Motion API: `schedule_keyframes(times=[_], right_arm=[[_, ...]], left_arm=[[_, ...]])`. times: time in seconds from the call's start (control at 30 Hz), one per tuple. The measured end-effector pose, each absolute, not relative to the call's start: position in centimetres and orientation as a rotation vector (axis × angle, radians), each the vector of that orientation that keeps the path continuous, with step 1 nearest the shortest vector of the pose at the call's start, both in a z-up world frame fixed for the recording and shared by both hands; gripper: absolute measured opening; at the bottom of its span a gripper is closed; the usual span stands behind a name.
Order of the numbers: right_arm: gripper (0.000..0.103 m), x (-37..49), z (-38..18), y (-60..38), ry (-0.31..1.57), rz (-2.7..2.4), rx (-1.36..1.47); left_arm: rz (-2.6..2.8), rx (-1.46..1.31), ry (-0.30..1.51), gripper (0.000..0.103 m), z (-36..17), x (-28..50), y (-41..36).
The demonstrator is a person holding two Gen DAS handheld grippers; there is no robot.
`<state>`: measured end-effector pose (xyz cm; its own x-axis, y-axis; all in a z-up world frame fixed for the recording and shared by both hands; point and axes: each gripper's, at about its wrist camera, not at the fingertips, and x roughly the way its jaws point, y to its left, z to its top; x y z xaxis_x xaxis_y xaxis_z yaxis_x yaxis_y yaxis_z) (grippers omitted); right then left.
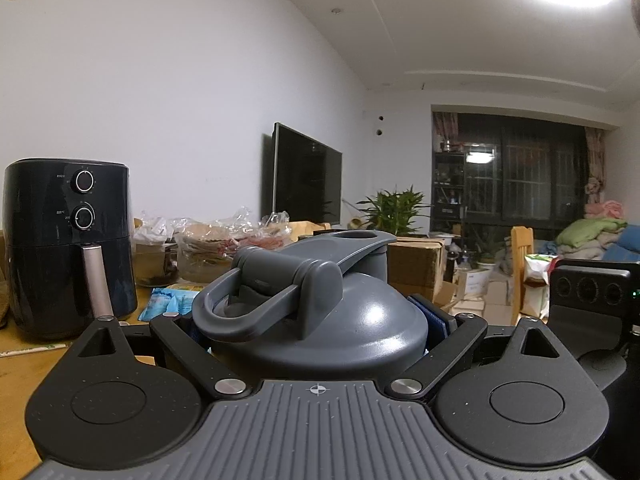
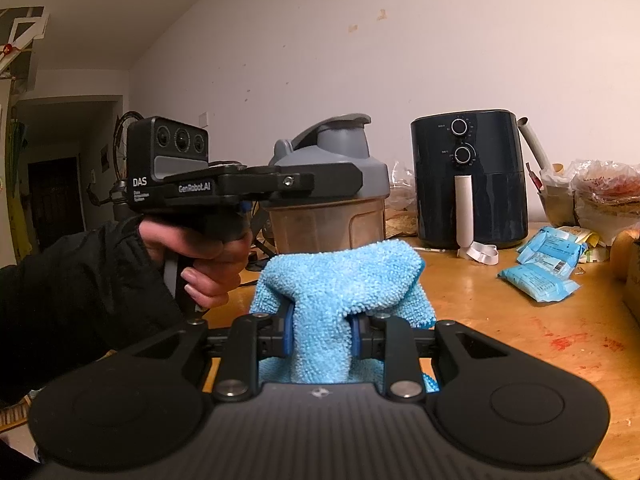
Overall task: Clean container
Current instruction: 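Twist the bottle base against the cloth with the left tool while the right tool holds it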
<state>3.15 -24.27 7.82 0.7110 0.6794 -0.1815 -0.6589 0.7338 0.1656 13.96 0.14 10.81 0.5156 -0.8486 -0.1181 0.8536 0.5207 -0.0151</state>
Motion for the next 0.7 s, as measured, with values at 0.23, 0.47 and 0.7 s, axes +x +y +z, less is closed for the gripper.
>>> schedule_keyframes(times=[0.23,0.47,0.7], right_arm=[[0.026,3.8,8.1,-23.9,0.229,0.754,0.083],[0.027,4.6,8.4,-23.7,0.22,0.761,0.074],[0.026,4.9,8.6,-23.7,0.219,0.761,0.064]], left_arm=[[-1.023,0.046,0.115,0.095,10.8,14.0,0.1],[-1.025,0.045,0.118,0.095,10.8,14.0,0.2],[-1.027,0.047,0.12,0.095,10.8,14.2,0.2]])
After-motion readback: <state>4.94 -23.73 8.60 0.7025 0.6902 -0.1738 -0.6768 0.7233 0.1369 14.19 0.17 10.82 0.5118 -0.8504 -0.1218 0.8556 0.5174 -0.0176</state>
